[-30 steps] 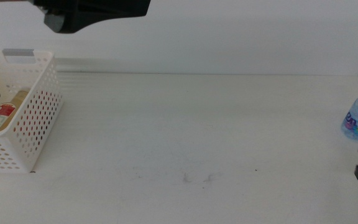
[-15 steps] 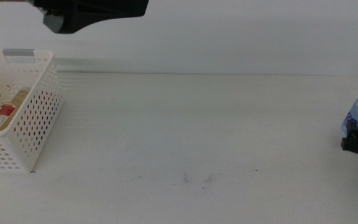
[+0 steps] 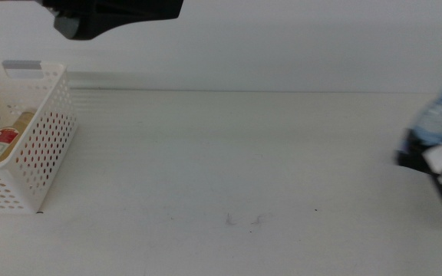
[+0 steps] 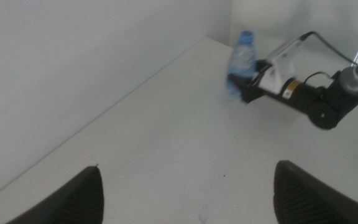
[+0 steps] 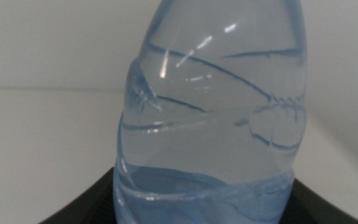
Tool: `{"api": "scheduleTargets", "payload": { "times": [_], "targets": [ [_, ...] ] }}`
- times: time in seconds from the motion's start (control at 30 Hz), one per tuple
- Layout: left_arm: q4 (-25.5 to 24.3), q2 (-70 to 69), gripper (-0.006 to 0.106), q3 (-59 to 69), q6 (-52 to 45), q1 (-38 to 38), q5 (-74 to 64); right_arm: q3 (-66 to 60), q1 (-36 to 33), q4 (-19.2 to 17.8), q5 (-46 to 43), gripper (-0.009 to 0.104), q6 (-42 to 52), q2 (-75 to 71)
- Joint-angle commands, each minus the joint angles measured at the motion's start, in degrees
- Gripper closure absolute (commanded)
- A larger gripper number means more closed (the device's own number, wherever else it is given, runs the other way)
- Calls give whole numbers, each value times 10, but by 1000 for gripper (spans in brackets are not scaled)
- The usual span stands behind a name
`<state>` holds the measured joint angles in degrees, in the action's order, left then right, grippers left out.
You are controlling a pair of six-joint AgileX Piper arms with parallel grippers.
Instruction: Use arms to grab the bottles and put them into the dustbin to the left of the table.
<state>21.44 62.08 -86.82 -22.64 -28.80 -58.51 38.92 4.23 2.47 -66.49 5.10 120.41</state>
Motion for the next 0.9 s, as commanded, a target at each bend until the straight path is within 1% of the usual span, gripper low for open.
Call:
{"api": "scheduleTargets", "payload": {
  "times": [0.0, 0.07, 0.13, 0.27, 0.37, 0.47, 0.53, 0.6, 0.63, 0.7, 0.77, 0.8, 0.87],
  "targets": [
    [0, -1, 7, 2, 0, -3, 9, 23, -65, -25, -35, 98, -1, -30],
    [0, -1, 7, 2, 0, -3, 9, 62, -129, -25, -23, 98, -14, -29],
    [0, -1, 7, 2, 0, -3, 9, 109, -188, -25, 26, 98, -32, -14],
    [0, -1, 7, 2, 0, -3, 9, 215, -268, -25, 118, 98, -36, 36],
    [0, -1, 7, 2, 0, -3, 9, 286, -304, -25, 162, 98, -34, 76],
    [0, -1, 7, 2, 0, -3, 9, 325, -321, -25, 174, 97, -34, 107],
    [0, -1, 7, 2, 0, -3, 9, 334, -323, -20, 174, 92, -36, 121],
    [0, -1, 7, 2, 0, -3, 9, 335, -323, -17, 185, 79, -38, 123],
    [0, -1, 7, 2, 0, -3, 9, 335, -323, -11, 203, 68, -38, 123],
    [0, -1, 7, 2, 0, -3, 9, 332, -323, -5, 245, 40, -39, 115],
    [0, -1, 7, 2, 0, -3, 9, 325, -324, -5, 329, 9, -39, 87],
    [0, -1, 7, 2, 0, -3, 9, 324, -324, 1, 375, 2, -36, 66],
    [0, -1, 7, 2, 0, -3, 9, 324, -326, 33, 506, 3, -39, 13]
  ]
}}
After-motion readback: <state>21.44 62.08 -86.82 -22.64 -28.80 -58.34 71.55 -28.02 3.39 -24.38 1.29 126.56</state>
